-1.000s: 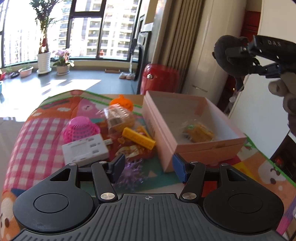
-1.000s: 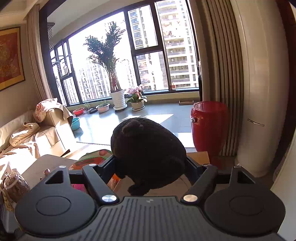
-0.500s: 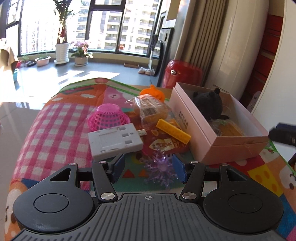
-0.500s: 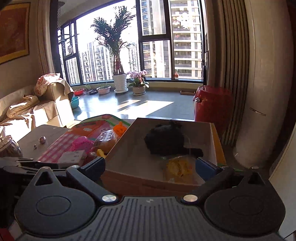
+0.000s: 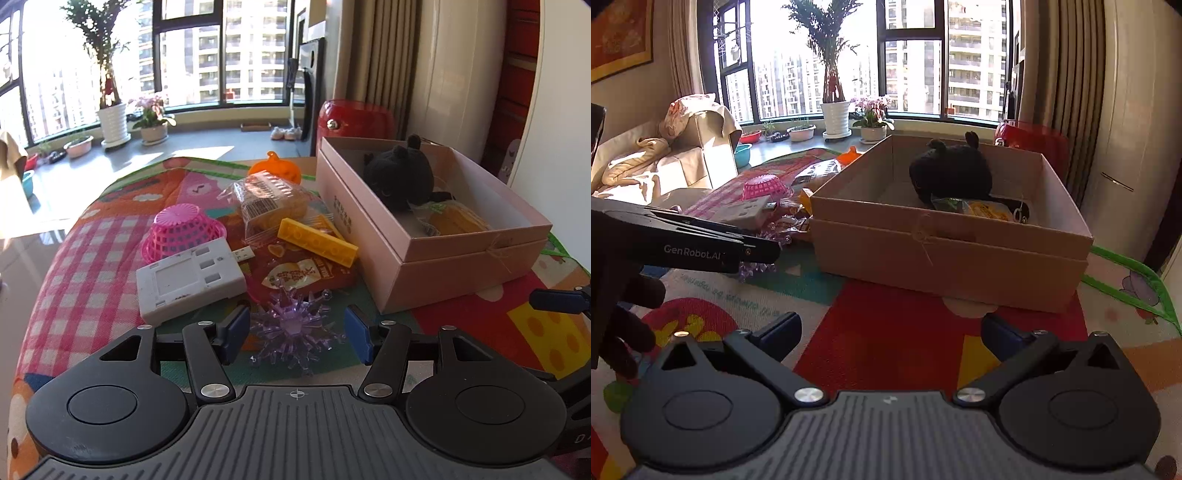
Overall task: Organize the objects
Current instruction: 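Release the plush into the pink box with the right tool while the left tool grasps the purple snowflake, then lift the snowflake with the left tool while the right tool grasps the bagged bread roll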
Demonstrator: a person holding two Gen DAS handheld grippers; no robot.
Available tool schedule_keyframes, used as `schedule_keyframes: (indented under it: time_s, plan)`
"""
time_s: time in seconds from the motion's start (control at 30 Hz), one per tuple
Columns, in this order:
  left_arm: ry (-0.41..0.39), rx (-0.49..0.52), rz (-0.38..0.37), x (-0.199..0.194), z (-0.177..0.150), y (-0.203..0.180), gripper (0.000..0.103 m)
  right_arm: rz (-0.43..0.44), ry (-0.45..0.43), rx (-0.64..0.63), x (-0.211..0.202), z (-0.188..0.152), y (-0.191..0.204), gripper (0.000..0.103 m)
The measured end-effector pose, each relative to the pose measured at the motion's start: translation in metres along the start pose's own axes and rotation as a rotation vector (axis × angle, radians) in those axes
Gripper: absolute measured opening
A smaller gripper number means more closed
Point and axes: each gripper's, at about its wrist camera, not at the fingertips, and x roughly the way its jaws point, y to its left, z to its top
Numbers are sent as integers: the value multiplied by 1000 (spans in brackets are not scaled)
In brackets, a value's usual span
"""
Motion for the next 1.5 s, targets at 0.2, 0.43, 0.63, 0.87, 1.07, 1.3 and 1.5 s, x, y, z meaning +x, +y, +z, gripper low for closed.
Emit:
schedule_keyframes:
  time_s: [0.2, 0.43, 0.63, 0.87, 1.07, 1.3, 1.5]
  plan:
    - [8, -17, 27, 13, -5, 2, 63, -4, 8, -4, 1, -2, 1, 103]
    - [-22, -12, 33, 9, -11, 2, 58, -13, 28, -6, 4, -1, 1, 103]
    - [-26, -99, -29, -5, -18, 16, 58, -28, 49, -14, 9, 0, 3, 103]
    - [-74, -188, 36, -34, -27, 61, 58, 8, 59, -90, 1, 15, 24, 103]
    - [-115, -276, 84, -48, -42, 108, 58, 52, -35, -289, -2, 47, 80, 103]
    - [-173, -309, 40, -58, -52, 118, 58, 60, 122, -263, 66, 144, 99, 103]
    - [-204, -274, 38, -62, -54, 110, 58, -20, 205, -195, 134, 203, 87, 103]
